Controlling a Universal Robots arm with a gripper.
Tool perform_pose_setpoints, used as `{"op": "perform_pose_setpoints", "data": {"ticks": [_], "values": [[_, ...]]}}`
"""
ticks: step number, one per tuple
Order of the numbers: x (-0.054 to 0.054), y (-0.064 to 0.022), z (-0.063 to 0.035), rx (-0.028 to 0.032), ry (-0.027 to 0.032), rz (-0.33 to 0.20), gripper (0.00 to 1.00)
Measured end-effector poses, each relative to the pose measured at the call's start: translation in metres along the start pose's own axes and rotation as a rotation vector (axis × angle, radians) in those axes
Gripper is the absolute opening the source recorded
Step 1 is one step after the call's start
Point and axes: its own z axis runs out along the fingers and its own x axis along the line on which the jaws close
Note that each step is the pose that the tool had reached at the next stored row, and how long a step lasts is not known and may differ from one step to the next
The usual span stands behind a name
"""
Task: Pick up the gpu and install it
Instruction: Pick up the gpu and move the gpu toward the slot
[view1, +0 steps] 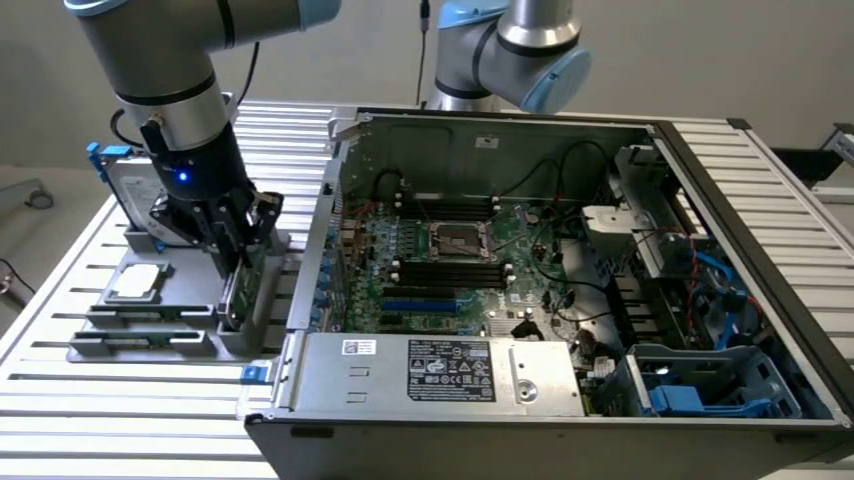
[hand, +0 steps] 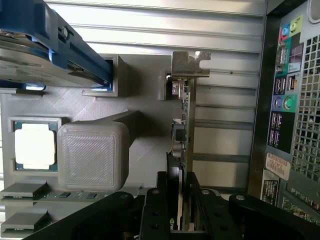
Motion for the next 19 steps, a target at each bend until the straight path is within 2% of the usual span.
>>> {"op": "perform_pose_setpoints", "data": {"ticks": [5,9,11,19], "values": [[0.0,0.0,-0.0002,-0.0003,-0.0003,0.0,0.26],[0.0,-0.0001,-0.006,-0.0011,0.0,0.0,0.26],[0.0,-0.0001,-0.0121,-0.0014,-0.0002,0.0,0.26],[-0.001,-0.0005,-0.0484,-0.0016,-0.0002,0.0,0.26]]}}
